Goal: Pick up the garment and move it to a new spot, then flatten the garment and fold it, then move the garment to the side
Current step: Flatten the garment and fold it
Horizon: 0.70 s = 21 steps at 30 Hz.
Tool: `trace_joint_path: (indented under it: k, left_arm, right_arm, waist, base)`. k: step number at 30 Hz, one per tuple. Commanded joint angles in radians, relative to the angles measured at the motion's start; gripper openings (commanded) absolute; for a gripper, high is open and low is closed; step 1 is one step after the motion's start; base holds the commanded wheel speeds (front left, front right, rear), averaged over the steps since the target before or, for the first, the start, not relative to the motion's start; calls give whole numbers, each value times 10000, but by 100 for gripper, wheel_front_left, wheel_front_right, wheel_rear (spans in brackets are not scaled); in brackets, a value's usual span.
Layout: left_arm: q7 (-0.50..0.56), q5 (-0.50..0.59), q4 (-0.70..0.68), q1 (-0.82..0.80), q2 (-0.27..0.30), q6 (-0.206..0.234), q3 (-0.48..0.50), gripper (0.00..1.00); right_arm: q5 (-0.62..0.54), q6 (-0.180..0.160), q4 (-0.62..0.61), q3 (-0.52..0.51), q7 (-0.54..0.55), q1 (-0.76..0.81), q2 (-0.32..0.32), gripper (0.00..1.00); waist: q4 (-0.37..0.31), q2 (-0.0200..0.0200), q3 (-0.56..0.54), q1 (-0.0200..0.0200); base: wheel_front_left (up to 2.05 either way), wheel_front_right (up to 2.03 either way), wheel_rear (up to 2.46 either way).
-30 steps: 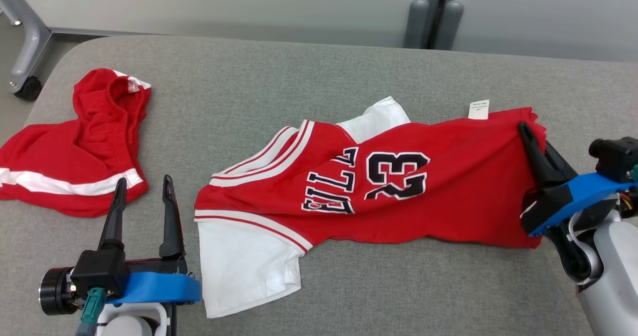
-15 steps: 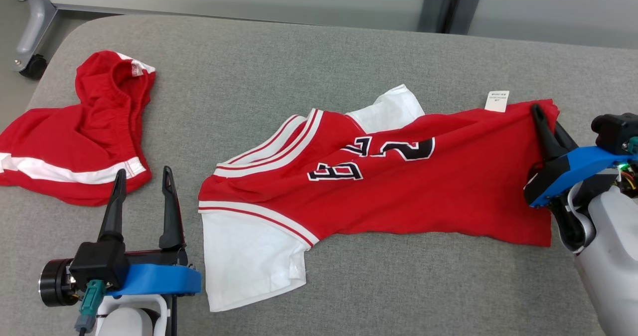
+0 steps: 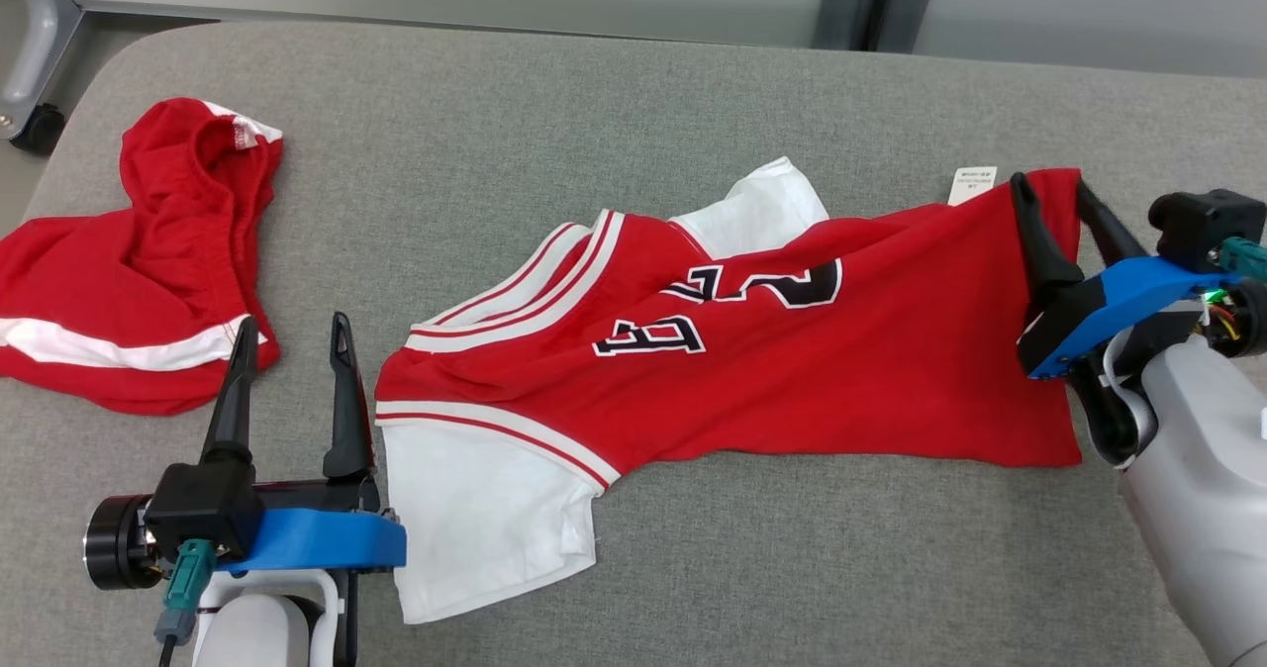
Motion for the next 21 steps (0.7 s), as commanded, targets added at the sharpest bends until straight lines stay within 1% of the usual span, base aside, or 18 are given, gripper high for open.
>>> trace_joint_path:
  k: [1,7,10,12,15,21]
  left_arm:
    - [-47,-10,15,-68,-9,27,22,100]
    - [-47,132,50,155,-9,-14,155,100]
    - [-47,222,53,252,-10,-81,272,100]
    - [-47,279,35,365,-5,-104,361,100]
    - [-47,363,4,489,9,-151,454,100]
    - [-47,508,-110,853,14,-185,587,100]
  right_arm:
    - [-106,1,-135,-80,-46,-182,-119,100]
    - [-702,1,-1100,-915,-44,617,-491,100]
    - [-1087,1,-1793,-1641,-44,1038,-614,100]
    - [-1383,1,-2405,-2209,-46,1438,-587,100]
    - [-1745,1,-3403,-2836,-43,2142,-370,100]
    - [-2344,1,-5341,-3484,-44,3626,261,100]
  waist:
    - [-30,0,-44,-1]
    - [-217,0,-371,-1]
    - [-337,0,-581,-1]
    - [-414,0,-728,-1]
    - [-531,0,-957,-1]
    - [-738,0,-1345,-1]
  base:
    - [0,0,0]
    - [0,0,0]
    - [0,0,0]
    - [0,0,0]
    - [0,0,0]
    - [0,0,0]
